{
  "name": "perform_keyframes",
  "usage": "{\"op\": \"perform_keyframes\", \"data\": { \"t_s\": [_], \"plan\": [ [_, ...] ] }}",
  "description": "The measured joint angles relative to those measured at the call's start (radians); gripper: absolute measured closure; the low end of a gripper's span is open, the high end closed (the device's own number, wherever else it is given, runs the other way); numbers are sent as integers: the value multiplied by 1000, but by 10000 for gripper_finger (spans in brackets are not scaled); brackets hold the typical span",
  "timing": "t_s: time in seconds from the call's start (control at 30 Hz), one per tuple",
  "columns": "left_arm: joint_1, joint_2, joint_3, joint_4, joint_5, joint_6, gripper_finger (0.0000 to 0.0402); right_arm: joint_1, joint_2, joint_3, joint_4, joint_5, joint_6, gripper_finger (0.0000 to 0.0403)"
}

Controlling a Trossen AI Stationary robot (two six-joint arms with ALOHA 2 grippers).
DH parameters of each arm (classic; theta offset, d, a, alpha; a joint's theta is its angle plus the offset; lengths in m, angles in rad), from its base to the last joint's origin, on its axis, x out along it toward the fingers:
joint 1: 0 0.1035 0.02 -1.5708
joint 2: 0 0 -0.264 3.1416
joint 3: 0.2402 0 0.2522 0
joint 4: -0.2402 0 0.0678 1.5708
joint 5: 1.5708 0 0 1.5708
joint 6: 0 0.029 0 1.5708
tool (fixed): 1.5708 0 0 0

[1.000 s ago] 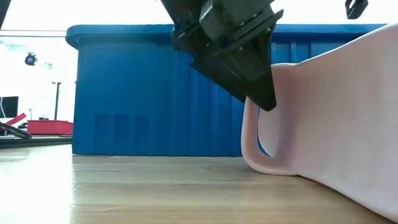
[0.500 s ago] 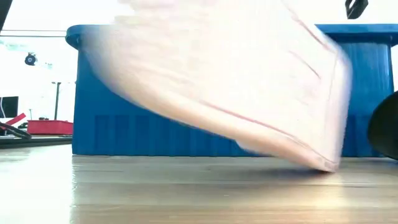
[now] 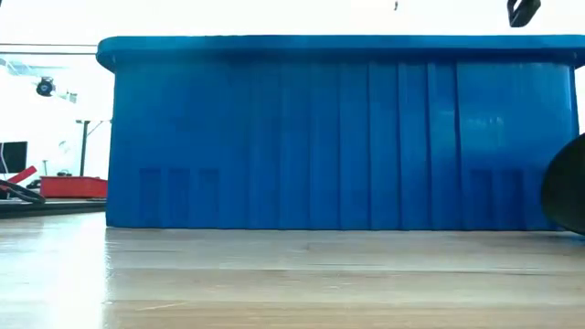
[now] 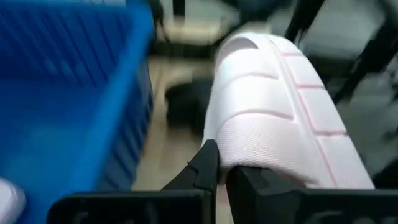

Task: Pick and place slides into bin
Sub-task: Put the pink slides into the blue bin

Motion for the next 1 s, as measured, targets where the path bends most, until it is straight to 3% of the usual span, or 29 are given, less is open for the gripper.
{"op": "perform_keyframes", "data": {
  "t_s": [0.17, 0.4, 0.5, 0.8, 1.0],
  "plan": [
    [14, -108, 1, 170, -171, 36, 401, 0, -2, 0, 4, 0, -6, 329],
    [58, -152, 17, 422, -422, 379, 401, 0, -8, 0, 13, 0, -5, 333],
    [96, -136, 35, 444, -486, 465, 401, 0, -9, 0, 32, 0, -5, 329],
    [245, -72, 34, 448, -633, 474, 402, 0, -20, 3, 83, 11, 0, 330],
    [345, 0, 33, 447, -731, 562, 401, 0, -20, 51, 89, 108, 55, 338]
  ]
}}
